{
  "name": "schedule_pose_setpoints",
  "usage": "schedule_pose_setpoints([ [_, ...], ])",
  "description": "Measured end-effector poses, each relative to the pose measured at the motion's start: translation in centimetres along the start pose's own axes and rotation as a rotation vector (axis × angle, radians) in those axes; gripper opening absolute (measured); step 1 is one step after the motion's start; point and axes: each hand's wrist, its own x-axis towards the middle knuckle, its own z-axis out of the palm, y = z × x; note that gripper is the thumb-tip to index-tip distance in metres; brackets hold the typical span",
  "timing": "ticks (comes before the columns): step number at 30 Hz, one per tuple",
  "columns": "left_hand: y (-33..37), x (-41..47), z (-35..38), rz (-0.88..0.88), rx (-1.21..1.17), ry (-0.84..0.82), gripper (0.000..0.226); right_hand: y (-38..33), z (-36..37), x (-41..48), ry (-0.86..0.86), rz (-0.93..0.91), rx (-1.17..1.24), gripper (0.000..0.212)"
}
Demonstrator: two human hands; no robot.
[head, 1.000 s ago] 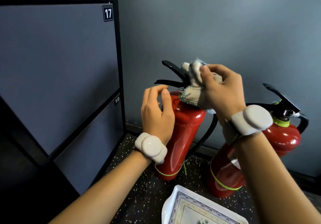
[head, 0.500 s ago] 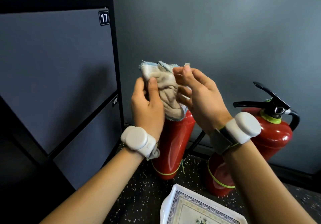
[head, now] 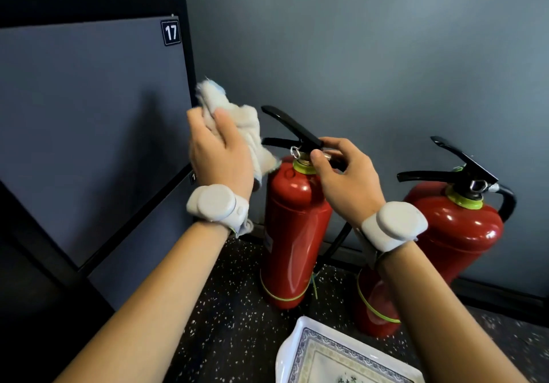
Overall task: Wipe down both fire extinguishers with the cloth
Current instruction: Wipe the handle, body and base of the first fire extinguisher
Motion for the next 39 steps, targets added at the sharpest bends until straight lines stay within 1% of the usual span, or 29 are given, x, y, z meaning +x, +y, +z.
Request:
schedule_pose_setpoints([
  [1, -0.7, 0.0, 0.4, -0.056, 0.055, -0.078, 0.027, 0.0, 0.2, 0.1, 0.014, 0.000, 0.006, 0.030],
  [2, -1.1, -0.3, 0.9, -0.118, 0.056, -0.165, 0.028, 0.0, 0.4, 0.0, 0.027, -0.001, 0.009, 0.030],
  [4, -0.9, -0.8, 1.4, -0.201, -0.036, -0.302, 0.032, -0.1, 0.7, 0.1, 0.042, -0.005, 0.016, 0.027],
  [6, -0.6, -0.8, 1.9, -0.213, -0.129, -0.361, 0.028, -0.1, 0.8, 0.1, 0.051, -0.004, 0.017, 0.027],
  [9, -0.2, 0.0, 2.2, -0.314, -0.273, -0.392, 0.025, -0.3, 0.6, 0.2, 0.050, 0.002, -0.005, 0.020],
  [12, -0.4, 0.6, 2.2, -0.386, -0.354, -0.404, 0.018, -0.2, 0.5, 0.1, 0.068, 0.013, -0.047, 0.023],
  [15, -0.7, 1.0, 2.2, -0.438, -0.468, -0.349, 0.011, -0.1, 0.7, 0.0, 0.064, 0.007, -0.059, 0.023],
  [19, -0.9, 1.3, 2.7, -0.478, -0.538, -0.255, 0.011, 0.0, 0.7, 0.1, 0.075, 0.014, -0.050, 0.023],
  [21, -1.0, 1.0, 3.2, -0.461, -0.501, -0.260, 0.015, 0.0, 0.7, 0.1, 0.081, 0.011, -0.050, 0.023],
  [25, -1.5, -0.4, 3.3, -0.316, -0.306, -0.393, 0.025, 0.2, 0.4, 0.2, 0.084, -0.004, -0.063, 0.023],
  [28, -2.2, -0.7, 2.6, -0.246, -0.258, -0.453, 0.028, 0.0, 0.6, 0.2, 0.072, -0.006, -0.071, 0.023],
  [30, -2.6, -0.1, 2.1, -0.261, -0.260, -0.484, 0.025, -0.1, 0.8, 0.1, 0.071, -0.003, -0.075, 0.023],
  [31, -2.9, 0.4, 1.9, -0.297, -0.273, -0.481, 0.023, -0.1, 0.8, 0.1, 0.073, -0.001, -0.076, 0.023],
  [33, -3.7, 1.5, 1.5, -0.326, -0.264, -0.394, 0.023, 0.0, 0.7, 0.1, 0.069, 0.000, -0.076, 0.023],
  [35, -4.0, 2.1, 1.4, -0.249, -0.147, -0.312, 0.028, 0.0, 0.7, 0.1, 0.076, -0.002, -0.073, 0.024],
  [37, -3.4, 1.4, 1.6, -0.160, -0.081, -0.329, 0.029, 0.1, 0.9, 0.1, 0.087, -0.006, -0.082, 0.024],
  [39, -2.6, -0.1, 2.2, -0.134, -0.103, -0.395, 0.024, 0.1, 1.1, 0.2, 0.097, -0.011, -0.094, 0.024],
])
